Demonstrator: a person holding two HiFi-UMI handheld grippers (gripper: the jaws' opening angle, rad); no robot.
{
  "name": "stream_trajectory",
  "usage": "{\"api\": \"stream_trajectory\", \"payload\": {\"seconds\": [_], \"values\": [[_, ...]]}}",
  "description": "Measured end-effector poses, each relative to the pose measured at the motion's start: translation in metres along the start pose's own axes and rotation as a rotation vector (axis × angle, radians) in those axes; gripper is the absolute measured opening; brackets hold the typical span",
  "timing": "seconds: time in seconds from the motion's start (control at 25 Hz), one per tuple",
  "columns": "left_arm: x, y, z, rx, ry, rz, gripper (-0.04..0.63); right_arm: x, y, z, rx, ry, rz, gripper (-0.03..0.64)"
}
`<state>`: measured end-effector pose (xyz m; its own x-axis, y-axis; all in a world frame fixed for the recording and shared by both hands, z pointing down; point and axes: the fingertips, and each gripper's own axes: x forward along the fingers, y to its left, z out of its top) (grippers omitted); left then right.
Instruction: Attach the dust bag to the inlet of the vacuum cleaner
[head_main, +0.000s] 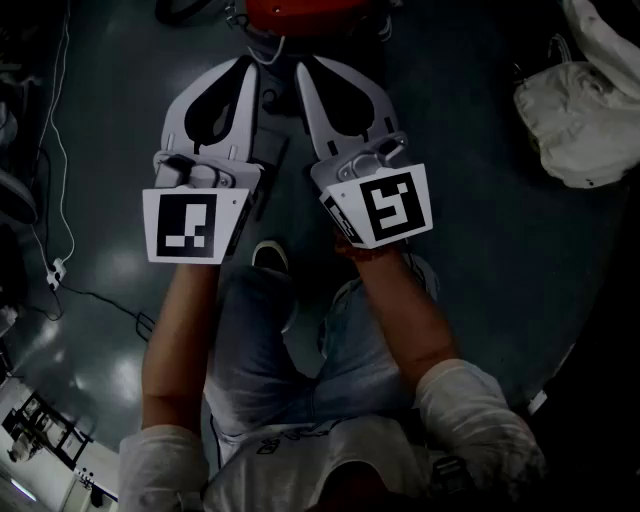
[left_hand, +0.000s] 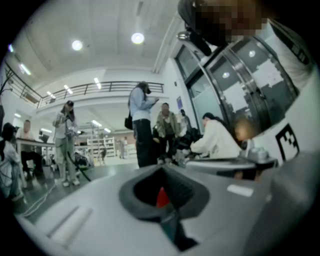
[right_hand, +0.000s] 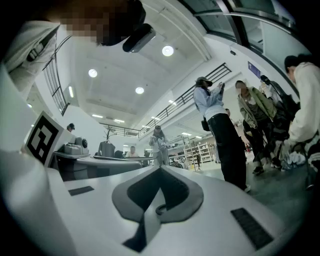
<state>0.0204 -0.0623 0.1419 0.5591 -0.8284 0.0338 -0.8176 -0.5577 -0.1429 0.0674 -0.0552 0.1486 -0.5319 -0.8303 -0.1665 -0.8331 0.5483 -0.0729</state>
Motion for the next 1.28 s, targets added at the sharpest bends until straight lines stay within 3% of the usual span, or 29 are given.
{"api": "stream_trajectory", "payload": {"seconds": [0.2, 0.28, 0.4, 0.48, 0.6, 0.88, 0.92, 1.08, 1.2, 1.28], "values": [[0.001, 0.041, -0.037, -0.074, 0.058, 0.019, 0.003, 0.035, 0.007, -0.015, -0.04, 0.07, -0.003, 0.009], [-0.003, 0.062, -0.041, -0.1, 0.078, 0.021, 0.003, 0.054, 0.015, -0.017, -0.076, 0.119, 0.034, 0.009], [-0.016, 0.085, -0.057, -0.117, 0.124, 0.021, 0.003, 0.072, 0.043, -0.023, -0.147, 0.196, 0.179, 0.009], [-0.021, 0.092, -0.089, -0.102, 0.175, 0.019, 0.003, 0.072, 0.062, -0.045, -0.27, 0.231, 0.323, 0.009], [-0.035, 0.096, -0.166, -0.043, 0.273, 0.022, 0.003, 0.056, 0.086, -0.124, -0.416, 0.328, 0.536, 0.009], [-0.125, 0.051, -0.391, -0.014, 0.637, -0.058, 0.007, -0.03, 0.121, -0.356, -0.551, 0.673, 0.921, 0.012], [-0.138, 0.037, -0.415, -0.001, 0.683, -0.087, 0.057, -0.041, 0.128, -0.384, -0.583, 0.708, 0.971, 0.014], [-0.177, -0.015, -0.493, -0.017, 0.856, -0.206, 0.202, -0.084, 0.147, -0.472, -0.685, 0.836, 1.135, 0.141], [-0.19, -0.04, -0.526, -0.021, 0.956, -0.264, 0.254, -0.106, 0.15, -0.509, -0.751, 0.895, 1.198, 0.179], [-0.194, -0.05, -0.542, 0.014, 1.009, -0.28, 0.264, -0.11, 0.148, -0.523, -0.777, 0.913, 1.202, 0.19]]}}
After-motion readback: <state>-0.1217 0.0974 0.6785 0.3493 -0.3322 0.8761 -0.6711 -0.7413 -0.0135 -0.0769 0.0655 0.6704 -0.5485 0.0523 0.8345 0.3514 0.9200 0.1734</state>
